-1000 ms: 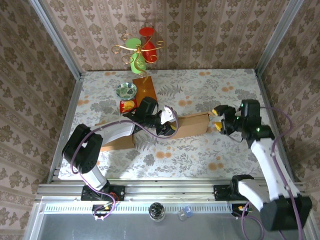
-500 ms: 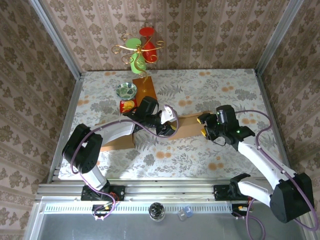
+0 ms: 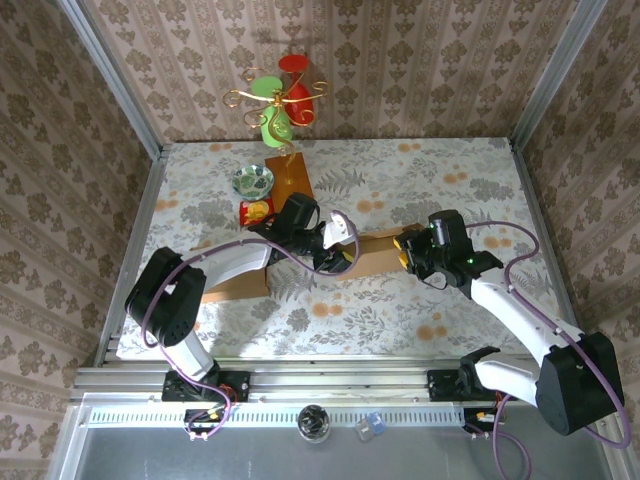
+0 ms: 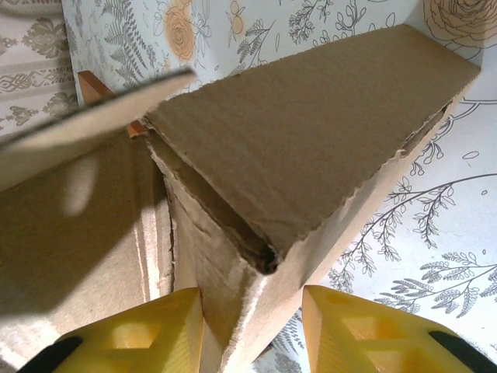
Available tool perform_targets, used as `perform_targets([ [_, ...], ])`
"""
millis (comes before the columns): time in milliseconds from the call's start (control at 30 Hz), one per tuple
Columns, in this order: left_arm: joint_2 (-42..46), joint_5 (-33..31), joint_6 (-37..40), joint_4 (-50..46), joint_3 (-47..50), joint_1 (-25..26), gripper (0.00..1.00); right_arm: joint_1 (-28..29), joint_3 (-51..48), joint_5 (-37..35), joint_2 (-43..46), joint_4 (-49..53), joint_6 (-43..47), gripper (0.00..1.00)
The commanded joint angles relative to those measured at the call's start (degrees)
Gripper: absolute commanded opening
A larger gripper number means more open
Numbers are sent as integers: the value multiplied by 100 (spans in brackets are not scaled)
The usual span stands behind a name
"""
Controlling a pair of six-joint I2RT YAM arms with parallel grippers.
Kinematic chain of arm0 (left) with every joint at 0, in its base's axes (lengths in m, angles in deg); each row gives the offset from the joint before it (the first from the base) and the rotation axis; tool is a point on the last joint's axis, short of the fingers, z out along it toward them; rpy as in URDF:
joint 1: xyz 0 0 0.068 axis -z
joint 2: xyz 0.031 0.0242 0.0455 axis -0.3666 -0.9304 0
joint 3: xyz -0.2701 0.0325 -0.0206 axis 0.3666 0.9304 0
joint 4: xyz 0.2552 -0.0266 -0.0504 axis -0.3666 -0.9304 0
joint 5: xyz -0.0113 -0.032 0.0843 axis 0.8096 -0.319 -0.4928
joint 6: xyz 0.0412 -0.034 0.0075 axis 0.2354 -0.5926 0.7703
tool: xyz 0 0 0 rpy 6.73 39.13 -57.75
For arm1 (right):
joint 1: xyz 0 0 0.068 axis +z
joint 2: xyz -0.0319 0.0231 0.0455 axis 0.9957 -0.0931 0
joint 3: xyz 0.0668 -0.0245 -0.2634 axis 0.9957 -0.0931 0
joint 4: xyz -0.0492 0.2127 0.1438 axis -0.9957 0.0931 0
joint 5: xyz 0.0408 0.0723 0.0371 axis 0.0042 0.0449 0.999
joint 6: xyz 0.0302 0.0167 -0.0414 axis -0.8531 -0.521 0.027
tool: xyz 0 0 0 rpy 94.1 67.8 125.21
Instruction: Fold the paper box
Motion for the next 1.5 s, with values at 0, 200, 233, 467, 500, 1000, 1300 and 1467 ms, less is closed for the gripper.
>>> perform_targets([
  [0,-55,18,154,-207,-194,34,50,46,-54,-258,-167,647,-75,38],
  [200,-37,42,204,-245,-213,21,42,44,326,-250,-128,880,253,38],
  [233,-30,66,225,-260,-217,17,41,46,444,-241,-92,964,455,40],
  [467,123,381,452,-491,-186,-194,39,-439,1506,13,378,1906,3733,45],
  [500,147,473,534,-591,-198,-238,39,-654,1522,286,480,1882,4260,46],
  [1000,194,1080,1195,-1677,-423,-695,40,-1464,2238,1601,-427,2455,7445,43],
  [1300,189,1144,1273,-1773,-413,-748,40,-1045,2517,1233,-919,2851,8198,42],
  [1467,178,1151,1262,-1773,-435,-759,40,-974,2609,1089,-1099,2920,8381,42],
])
